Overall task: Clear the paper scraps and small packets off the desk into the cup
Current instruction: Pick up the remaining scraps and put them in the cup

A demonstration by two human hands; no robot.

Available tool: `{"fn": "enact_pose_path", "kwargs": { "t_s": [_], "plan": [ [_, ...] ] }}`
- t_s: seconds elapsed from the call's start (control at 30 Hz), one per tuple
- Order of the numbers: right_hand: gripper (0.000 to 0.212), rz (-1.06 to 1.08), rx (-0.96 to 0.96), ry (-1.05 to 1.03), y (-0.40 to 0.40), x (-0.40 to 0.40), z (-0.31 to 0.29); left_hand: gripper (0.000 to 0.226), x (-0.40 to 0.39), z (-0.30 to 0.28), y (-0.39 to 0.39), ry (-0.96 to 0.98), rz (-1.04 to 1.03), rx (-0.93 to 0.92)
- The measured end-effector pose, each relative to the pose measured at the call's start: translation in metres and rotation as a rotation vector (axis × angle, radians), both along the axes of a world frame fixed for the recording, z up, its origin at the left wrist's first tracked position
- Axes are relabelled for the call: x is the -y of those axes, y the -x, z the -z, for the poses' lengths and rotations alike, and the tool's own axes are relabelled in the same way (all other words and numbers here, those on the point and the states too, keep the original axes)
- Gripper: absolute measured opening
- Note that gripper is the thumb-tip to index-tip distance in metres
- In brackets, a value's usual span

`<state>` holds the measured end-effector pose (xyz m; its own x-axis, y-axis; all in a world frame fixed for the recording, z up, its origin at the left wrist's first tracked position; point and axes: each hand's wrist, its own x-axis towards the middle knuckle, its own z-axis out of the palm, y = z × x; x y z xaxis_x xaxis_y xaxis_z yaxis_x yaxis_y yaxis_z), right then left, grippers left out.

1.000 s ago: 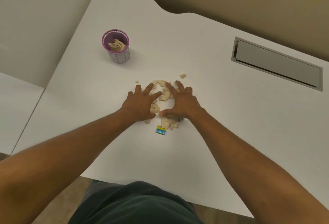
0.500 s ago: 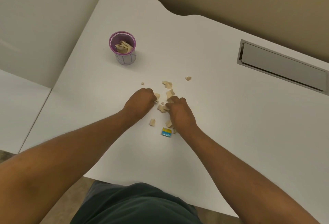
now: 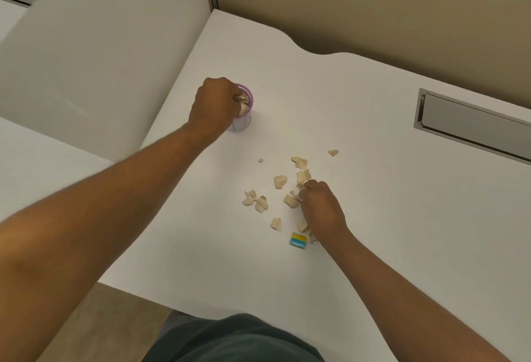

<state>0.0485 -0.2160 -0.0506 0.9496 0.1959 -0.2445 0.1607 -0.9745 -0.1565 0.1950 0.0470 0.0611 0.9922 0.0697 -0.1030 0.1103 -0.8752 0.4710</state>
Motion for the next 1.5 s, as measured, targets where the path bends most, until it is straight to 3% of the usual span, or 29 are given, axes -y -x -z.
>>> {"fn": "enact_pose_path", "kwargs": {
  "t_s": [0.1,0.23,0.43,0.53,0.7,0.9,1.0,1.07,1.17,1.27,1.4,1.5],
  "plan": [
    [0.024,-0.015,-0.032,0.006,-0.001,0.002,-0.003,0.019,-0.001,-0.003,-0.012,-0.123,0.105,-0.055],
    [0.021,-0.012,-0.07,-0.056,-0.003,0.009,0.0,0.025,-0.003,0.002,-0.015,-0.131,0.067,-0.048],
    [0.026,0.396,-0.069,-0.511,0.0,0.004,-0.025,0.033,-0.018,0.016,-0.007,-0.143,0.103,0.054],
    [0.024,0.562,-0.099,-0.614,-0.004,-0.002,-0.038,0.021,-0.02,0.017,-0.005,-0.035,0.073,0.09],
    [0.023,0.605,-0.142,-0.588,-0.008,-0.011,-0.042,0.019,-0.018,0.022,-0.006,0.23,-0.037,0.106],
    [0.019,0.69,-0.169,-0.758,-0.016,-0.025,-0.062,0.017,-0.021,0.031,0.022,0.329,-0.118,0.273],
    [0.014,0.649,-0.118,-0.863,-0.041,-0.046,-0.083,0.017,-0.017,0.043,0.06,0.26,-0.03,0.29],
    [0.012,0.562,-0.047,-0.89,-0.066,-0.065,-0.097,0.026,-0.016,0.062,0.084,0.142,0.08,0.181],
    [0.014,0.374,0.067,-0.833,-0.105,-0.096,-0.112,0.048,-0.02,0.096,0.111,0.0,0.241,-0.068],
    [0.017,0.151,0.131,-0.689,-0.141,-0.125,-0.114,0.071,-0.022,0.118,0.129,-0.133,0.361,-0.156],
    [0.014,-0.118,0.119,-0.327,-0.179,-0.151,-0.102,0.074,-0.023,0.122,0.133,-0.127,0.39,-0.175],
    [0.018,-0.204,0.017,-0.128,-0.194,-0.163,-0.098,0.073,-0.028,0.121,0.13,-0.118,0.42,-0.199]
  ]
}}
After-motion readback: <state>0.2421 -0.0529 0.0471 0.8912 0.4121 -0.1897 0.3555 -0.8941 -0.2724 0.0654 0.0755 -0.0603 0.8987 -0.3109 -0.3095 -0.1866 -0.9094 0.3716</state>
